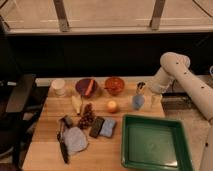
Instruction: Place apple in plastic cup
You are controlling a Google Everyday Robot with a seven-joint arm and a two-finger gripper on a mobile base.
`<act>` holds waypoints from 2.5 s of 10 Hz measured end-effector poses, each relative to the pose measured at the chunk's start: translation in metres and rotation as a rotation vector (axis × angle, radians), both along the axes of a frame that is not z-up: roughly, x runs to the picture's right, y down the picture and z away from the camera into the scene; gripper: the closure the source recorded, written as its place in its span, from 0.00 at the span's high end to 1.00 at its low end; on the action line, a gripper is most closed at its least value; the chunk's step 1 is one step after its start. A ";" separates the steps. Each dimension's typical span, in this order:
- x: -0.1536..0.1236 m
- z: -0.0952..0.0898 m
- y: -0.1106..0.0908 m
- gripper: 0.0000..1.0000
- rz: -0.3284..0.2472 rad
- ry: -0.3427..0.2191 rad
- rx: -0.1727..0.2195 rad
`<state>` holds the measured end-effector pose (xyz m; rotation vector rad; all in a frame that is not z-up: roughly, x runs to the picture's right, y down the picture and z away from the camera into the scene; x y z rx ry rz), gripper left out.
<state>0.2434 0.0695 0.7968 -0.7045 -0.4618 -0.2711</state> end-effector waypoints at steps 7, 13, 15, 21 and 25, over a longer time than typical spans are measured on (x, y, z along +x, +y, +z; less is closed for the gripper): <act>0.000 0.000 0.000 0.66 0.000 0.000 0.000; -0.014 0.002 -0.008 0.66 -0.049 -0.028 0.001; -0.035 0.003 -0.010 0.66 -0.095 -0.062 0.004; -0.095 0.014 -0.011 0.66 -0.193 -0.146 0.040; -0.185 0.038 -0.002 0.66 -0.270 -0.234 0.085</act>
